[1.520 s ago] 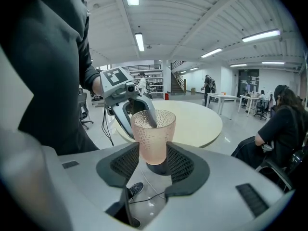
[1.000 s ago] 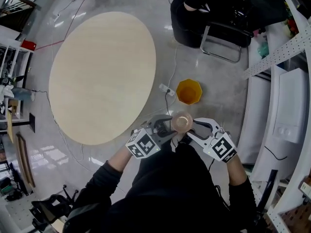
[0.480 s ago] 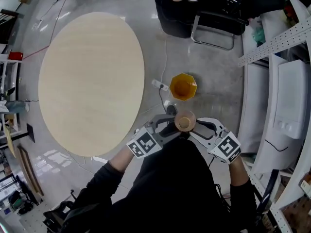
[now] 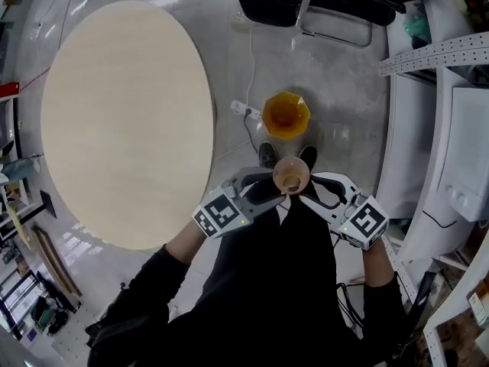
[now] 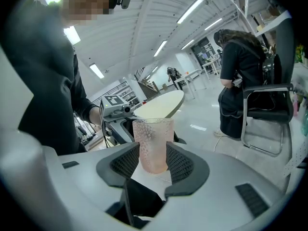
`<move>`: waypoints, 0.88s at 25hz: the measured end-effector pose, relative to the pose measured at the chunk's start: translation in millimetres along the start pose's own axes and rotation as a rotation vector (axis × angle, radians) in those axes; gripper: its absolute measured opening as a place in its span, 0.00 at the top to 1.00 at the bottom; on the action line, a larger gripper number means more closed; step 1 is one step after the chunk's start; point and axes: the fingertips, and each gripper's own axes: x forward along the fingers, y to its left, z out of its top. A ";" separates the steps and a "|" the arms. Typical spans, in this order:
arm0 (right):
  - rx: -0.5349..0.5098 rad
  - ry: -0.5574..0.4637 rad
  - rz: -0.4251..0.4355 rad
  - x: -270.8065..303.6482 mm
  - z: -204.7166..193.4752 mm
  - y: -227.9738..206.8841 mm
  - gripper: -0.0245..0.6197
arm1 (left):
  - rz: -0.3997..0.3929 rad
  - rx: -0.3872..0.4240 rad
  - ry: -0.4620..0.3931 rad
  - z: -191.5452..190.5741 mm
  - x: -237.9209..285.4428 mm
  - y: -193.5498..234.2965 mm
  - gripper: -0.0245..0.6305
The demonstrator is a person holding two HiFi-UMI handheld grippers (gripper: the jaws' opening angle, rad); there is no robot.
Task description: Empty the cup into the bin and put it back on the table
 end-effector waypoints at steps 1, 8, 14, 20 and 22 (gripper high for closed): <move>0.009 0.001 0.004 1.1 -3.3 -5.0 0.68 | 0.001 -0.019 0.000 -2.6 4.5 3.5 0.64; 0.094 0.000 0.080 1.4 -34.5 -36.7 0.68 | 0.045 -0.164 -0.013 -21.4 36.8 16.7 0.63; 0.105 0.018 0.120 22.2 -58.9 -69.9 0.68 | 0.085 -0.274 -0.049 -49.0 61.9 46.3 0.63; 0.161 0.027 0.137 48.0 -92.2 -101.6 0.68 | 0.061 -0.373 -0.048 -84.2 84.8 78.3 0.63; 0.189 0.030 0.138 55.0 -103.3 -109.1 0.68 | 0.056 -0.393 -0.053 -94.3 90.4 86.0 0.63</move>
